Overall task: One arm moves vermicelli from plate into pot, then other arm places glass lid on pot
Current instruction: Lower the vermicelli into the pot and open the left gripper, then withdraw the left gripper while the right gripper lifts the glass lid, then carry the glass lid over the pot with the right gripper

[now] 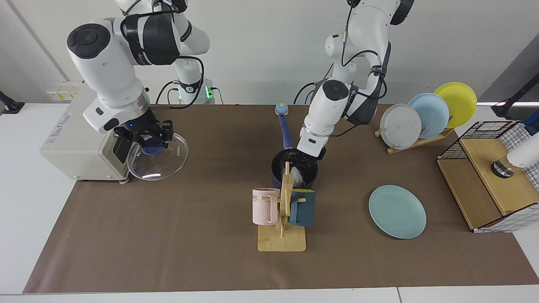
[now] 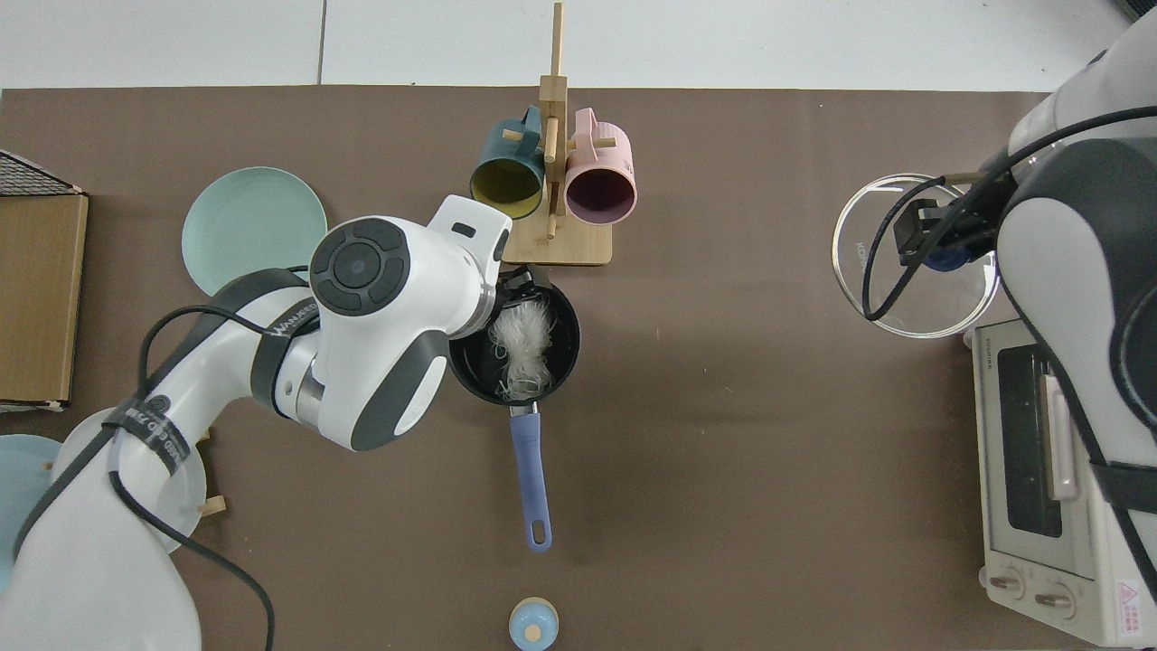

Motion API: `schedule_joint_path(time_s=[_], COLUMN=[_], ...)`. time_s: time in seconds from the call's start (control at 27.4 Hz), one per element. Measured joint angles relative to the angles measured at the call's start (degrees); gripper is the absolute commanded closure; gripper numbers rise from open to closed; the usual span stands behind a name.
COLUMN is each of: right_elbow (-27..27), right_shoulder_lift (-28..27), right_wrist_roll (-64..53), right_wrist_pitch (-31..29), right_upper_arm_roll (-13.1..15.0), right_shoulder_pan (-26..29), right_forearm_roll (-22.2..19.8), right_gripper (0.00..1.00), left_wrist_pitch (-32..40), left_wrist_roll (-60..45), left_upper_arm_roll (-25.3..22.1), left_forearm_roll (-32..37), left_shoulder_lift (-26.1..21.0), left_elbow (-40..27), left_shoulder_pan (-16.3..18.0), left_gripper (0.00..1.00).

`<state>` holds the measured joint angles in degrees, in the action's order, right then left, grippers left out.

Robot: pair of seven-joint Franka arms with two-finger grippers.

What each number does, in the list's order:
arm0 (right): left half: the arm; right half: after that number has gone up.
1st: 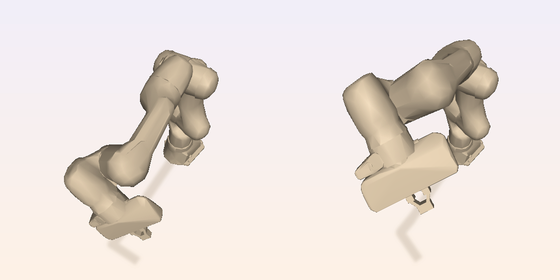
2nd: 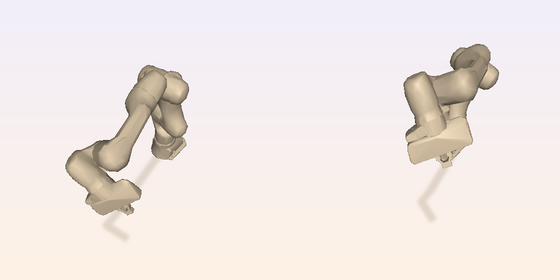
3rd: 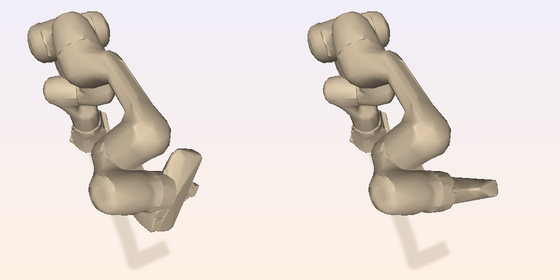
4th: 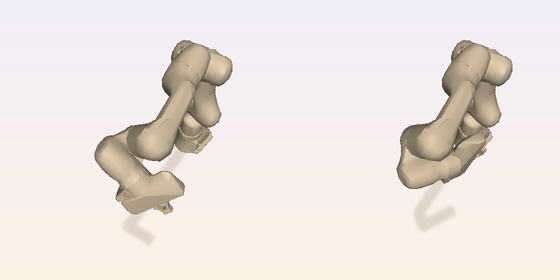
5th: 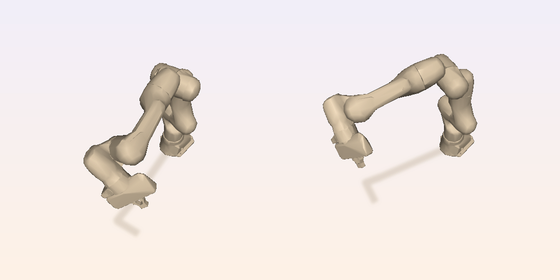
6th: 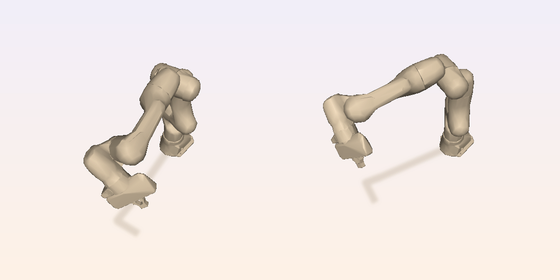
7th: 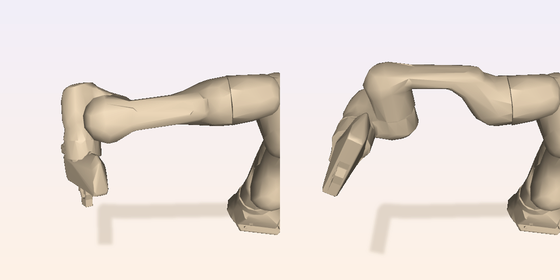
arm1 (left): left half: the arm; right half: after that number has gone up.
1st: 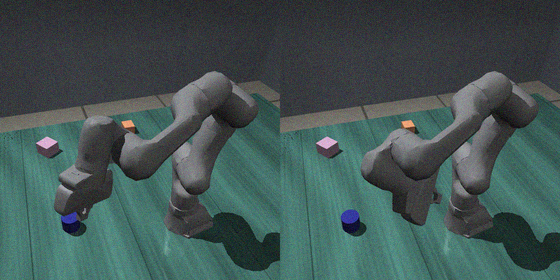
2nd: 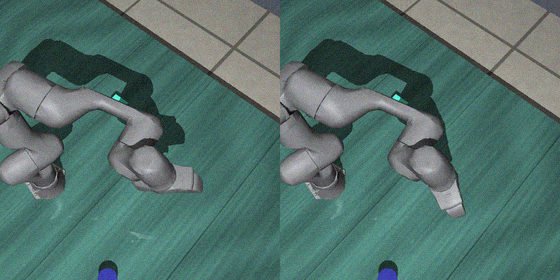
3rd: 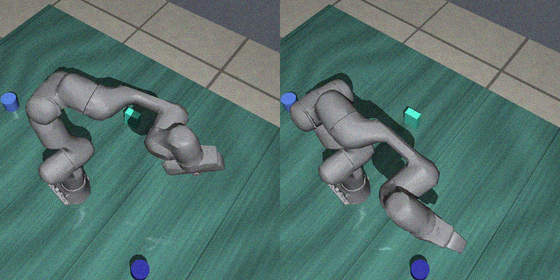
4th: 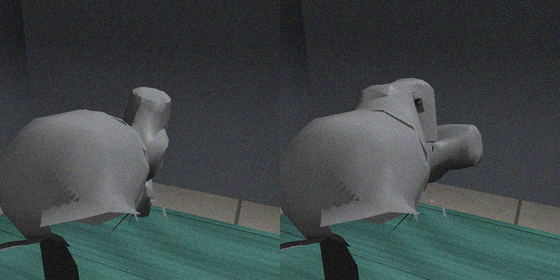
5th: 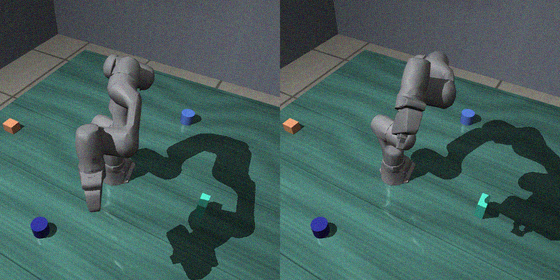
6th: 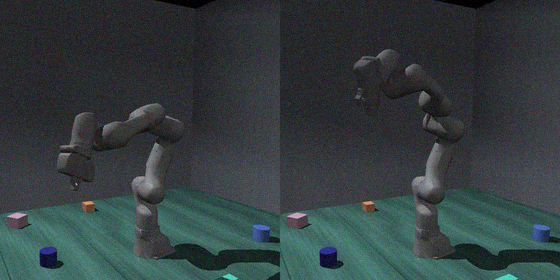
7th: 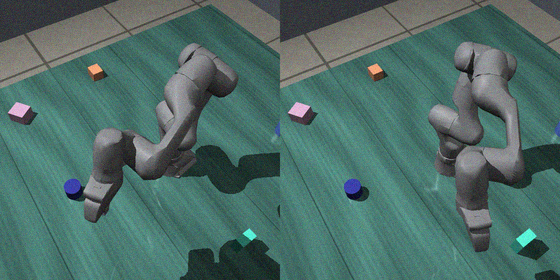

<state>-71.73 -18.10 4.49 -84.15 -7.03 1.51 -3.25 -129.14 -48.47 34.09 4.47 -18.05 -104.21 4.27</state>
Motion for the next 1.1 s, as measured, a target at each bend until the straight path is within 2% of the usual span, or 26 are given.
schedule_joint_path(time_s=[0.29,0.62,0.73,0.95,1.1], right_elbow=[-0.5,-0.6,-0.8,-0.1,1.7], right_shoulder_lift=[2.7,2.9,2.6,0.2,-3.3], right_wrist_roll=[1.2,14.8,21.2,32.2,37.0], right_wrist_pitch=[2.9,2.9,2.9,2.5,1.0], right_upper_arm_roll=[-0.1,-0.3,-0.4,-0.5,-0.4], right_shoulder_pan=[-2.4,-13.3,-18.2,-27.1,-30.9], right_forearm_roll=[0.4,0.5,0.5,0.4,0.4], right_gripper=[1.00,1.00,1.00,1.00,1.00], left_wrist_pitch=[19.0,31.8,34.2,34.8,34.7], left_wrist_roll=[10.6,30.2,37.9,49.1,50.2], left_upper_arm_roll=[-6.4,-17.7,-20.2,-20.8,-20.9], left_forearm_roll=[0.1,-0.2,-1.1,-3.1,-3.4], left_shoulder_lift=[4.7,15.1,17.8,19.4,19.2], left_elbow=[9.6,11.6,11.5,11.3,10.9], left_shoulder_pan=[0.1,0.6,2.2,8.7,9.3], left_gripper=[0.02,0.01,0.02,0.01,0.01])
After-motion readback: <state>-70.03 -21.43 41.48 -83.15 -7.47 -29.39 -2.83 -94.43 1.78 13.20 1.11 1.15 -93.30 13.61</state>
